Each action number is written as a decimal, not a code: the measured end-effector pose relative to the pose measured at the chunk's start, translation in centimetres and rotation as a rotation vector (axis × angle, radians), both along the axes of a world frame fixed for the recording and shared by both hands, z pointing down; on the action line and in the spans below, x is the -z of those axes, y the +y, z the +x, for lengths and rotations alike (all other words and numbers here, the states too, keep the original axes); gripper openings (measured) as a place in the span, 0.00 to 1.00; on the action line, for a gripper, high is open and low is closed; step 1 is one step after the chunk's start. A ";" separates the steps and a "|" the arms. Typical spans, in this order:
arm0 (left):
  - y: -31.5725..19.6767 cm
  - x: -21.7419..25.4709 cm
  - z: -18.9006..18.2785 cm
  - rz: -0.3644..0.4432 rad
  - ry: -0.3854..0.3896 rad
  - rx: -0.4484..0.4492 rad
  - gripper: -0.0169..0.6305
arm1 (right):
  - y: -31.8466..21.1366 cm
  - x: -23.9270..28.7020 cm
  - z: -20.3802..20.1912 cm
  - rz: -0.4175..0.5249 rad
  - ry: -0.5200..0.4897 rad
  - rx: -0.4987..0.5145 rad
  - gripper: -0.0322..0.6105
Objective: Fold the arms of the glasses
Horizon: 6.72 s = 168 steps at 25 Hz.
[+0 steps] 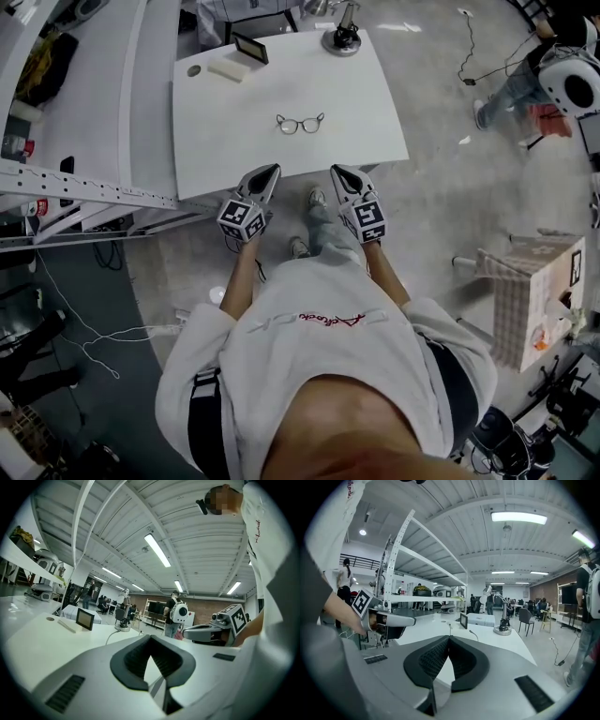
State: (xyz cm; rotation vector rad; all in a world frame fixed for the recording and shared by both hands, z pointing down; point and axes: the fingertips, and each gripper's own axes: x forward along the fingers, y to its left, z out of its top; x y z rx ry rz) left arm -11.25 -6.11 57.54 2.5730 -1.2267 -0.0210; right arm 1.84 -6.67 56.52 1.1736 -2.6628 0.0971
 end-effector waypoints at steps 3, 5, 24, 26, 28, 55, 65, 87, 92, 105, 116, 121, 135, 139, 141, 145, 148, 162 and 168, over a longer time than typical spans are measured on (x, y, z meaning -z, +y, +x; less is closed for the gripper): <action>-1.2 -0.1 -0.5 -0.004 -0.002 0.007 0.06 | -1.5 -0.2 -0.2 -0.003 -0.002 -0.002 0.08; -2.2 -0.3 -1.1 -0.008 -0.003 0.018 0.06 | -2.5 -0.2 -0.6 -0.007 -0.008 -0.002 0.08; -15.2 1.8 -4.3 0.007 -0.042 0.116 0.06 | -15.9 1.4 -0.1 0.015 -0.037 0.029 0.08; -15.9 1.7 -4.3 0.001 -0.051 0.122 0.06 | -17.0 1.5 0.1 0.014 -0.042 0.039 0.08; -16.5 1.6 -4.2 -0.009 -0.058 0.130 0.06 | -17.9 1.6 0.2 0.003 -0.049 0.050 0.08; -17.8 -4.6 -6.5 -0.167 -0.047 0.093 0.06 | -20.2 -4.4 -0.5 -0.152 -0.005 0.009 0.08; -15.9 -7.1 -6.5 -0.247 -0.039 0.053 0.06 | -16.7 -8.3 0.3 -0.275 0.008 -0.026 0.08; -14.0 -11.7 -3.3 -0.055 -0.759 -0.365 0.06 | -13.7 -13.5 0.2 -0.054 0.686 0.419 0.08; -14.5 -11.5 -3.4 -0.046 -0.766 -0.360 0.06 | -14.3 -14.0 0.2 -0.032 0.723 0.456 0.08; -15.5 -11.0 -2.1 -0.032 -0.777 -0.422 0.29 | -16.0 -13.2 -1.0 -0.032 0.678 0.476 0.24; -16.3 -11.2 -1.1 -0.033 -0.786 -0.451 0.27 | -15.8 -12.3 -2.6 0.016 0.669 0.543 0.19; -16.3 -11.3 -0.7 -0.034 -0.792 -0.473 0.18 | -15.7 -12.2 -3.1 0.028 0.665 0.563 0.11; -16.7 -11.6 0.2 -0.025 -0.824 -0.530 0.10 | -16.1 -12.0 -2.9 -0.005 0.634 0.555 0.09; -17.0 -11.9 0.8 -0.022 -0.824 -0.549 0.10 | -16.1 -12.1 -2.8 -0.017 0.625 0.546 0.09; -17.0 -12.0 1.2 -0.019 -0.819 -0.565 0.10 | -16.1 -12.1 -2.8 -0.022 0.622 0.543 0.09; -17.1 -12.2 2.3 -0.010 -0.825 -0.597 0.10 | -16.0 -12.2 -2.8 -0.028 0.620 0.541 0.09; -17.4 -12.6 2.9 -0.012 -0.834 -0.618 0.10 | -16.0 -12.2 -2.7 -0.033 0.617 0.539 0.09; -17.0 -15.0 4.7 -0.057 -0.901 -0.758 0.09 | -16.1 -12.2 -3.0 -0.039 0.610 0.541 0.09; -17.0 -16.0 5.1 -0.091 -0.904 -0.781 0.10 | -16.3 -12.2 -3.0 -0.041 0.610 0.542 0.09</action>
